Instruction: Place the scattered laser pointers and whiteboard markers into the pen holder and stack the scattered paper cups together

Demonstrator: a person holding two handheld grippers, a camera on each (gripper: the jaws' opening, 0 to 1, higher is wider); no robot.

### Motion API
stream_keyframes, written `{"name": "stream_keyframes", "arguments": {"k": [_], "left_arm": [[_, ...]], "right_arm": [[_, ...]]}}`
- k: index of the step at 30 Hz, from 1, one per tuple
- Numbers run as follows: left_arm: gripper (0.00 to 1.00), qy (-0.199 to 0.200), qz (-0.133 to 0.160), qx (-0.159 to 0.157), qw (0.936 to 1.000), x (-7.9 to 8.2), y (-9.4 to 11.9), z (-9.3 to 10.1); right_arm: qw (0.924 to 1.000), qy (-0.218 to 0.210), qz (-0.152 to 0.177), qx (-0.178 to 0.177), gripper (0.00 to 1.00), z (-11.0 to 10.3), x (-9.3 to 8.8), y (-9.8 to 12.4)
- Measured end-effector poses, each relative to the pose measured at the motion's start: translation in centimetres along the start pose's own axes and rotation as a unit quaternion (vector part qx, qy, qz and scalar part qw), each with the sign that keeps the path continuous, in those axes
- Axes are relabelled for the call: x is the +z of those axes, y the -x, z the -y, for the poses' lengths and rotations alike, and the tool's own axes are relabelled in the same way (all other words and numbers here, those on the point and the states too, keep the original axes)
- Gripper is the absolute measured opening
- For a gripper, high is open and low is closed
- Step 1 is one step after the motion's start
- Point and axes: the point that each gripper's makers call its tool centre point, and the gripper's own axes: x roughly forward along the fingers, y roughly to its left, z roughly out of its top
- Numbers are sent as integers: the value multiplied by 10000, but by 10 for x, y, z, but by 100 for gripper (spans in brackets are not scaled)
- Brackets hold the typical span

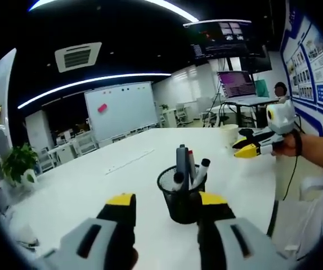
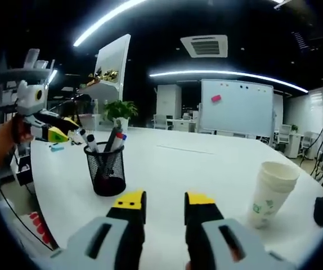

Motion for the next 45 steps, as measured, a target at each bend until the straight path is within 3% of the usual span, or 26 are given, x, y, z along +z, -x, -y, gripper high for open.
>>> {"name": "stream_keyframes", "arguments": {"k": [6,20,45], "left_arm": [[44,-3,-11,-20,10000,-2,2,5],[44,24,-92,93,9999,-14,6,5],[45,83,-135,50,9999,-17,13,12]], "right_arm": [[9992,347,175,-103,29,4,12,2],[9978,401,380,-371,30,30,26,9],[9931,464,628,-875,35,81,43,26]]}}
